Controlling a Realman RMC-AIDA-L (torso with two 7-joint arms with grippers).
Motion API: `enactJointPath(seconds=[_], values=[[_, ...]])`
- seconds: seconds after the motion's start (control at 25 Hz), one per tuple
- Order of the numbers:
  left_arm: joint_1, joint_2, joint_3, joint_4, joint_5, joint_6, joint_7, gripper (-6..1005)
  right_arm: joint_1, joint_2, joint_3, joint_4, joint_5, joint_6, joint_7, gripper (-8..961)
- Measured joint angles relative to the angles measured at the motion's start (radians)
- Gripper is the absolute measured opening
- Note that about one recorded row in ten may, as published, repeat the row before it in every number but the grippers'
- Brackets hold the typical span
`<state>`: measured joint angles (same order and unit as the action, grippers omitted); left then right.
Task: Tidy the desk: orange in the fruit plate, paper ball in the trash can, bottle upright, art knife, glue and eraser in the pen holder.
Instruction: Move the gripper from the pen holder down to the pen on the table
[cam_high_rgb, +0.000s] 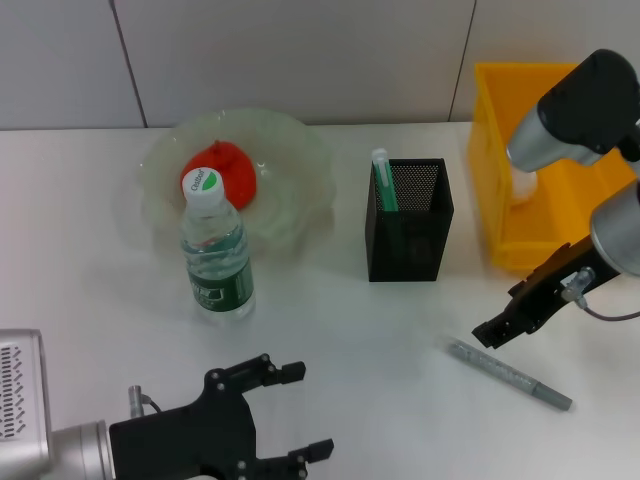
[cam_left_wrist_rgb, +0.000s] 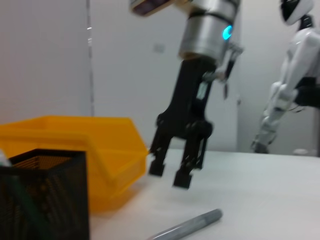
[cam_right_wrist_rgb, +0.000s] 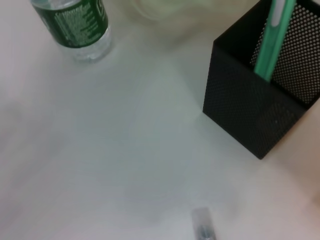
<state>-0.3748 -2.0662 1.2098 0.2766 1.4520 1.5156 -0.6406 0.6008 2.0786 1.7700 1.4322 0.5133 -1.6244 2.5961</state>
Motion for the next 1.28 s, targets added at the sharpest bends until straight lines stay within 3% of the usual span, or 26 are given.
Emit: enactJointPath(seconds=[0.88, 1.24, 1.28], values=[[-0.007, -0.003, 0.010, -0.013, -0.002, 0.011, 0.006, 806, 0.027, -0.001, -0.166, -0.134, -0.007, 0.127, -0.020, 601], [-0.002, -0.003, 0.009, -0.015, 0.000, 0.011, 0.006, 805, 0.028, -0.002, -0.170, -0.158, -0.016, 0.134, -0.040, 555], [-0.002, -0.003, 0.009, -0.015, 0.000, 0.011, 0.006, 805, 0.026, -0.002, -0.170, -0.160, -0.019, 0.137, -0.042, 513]])
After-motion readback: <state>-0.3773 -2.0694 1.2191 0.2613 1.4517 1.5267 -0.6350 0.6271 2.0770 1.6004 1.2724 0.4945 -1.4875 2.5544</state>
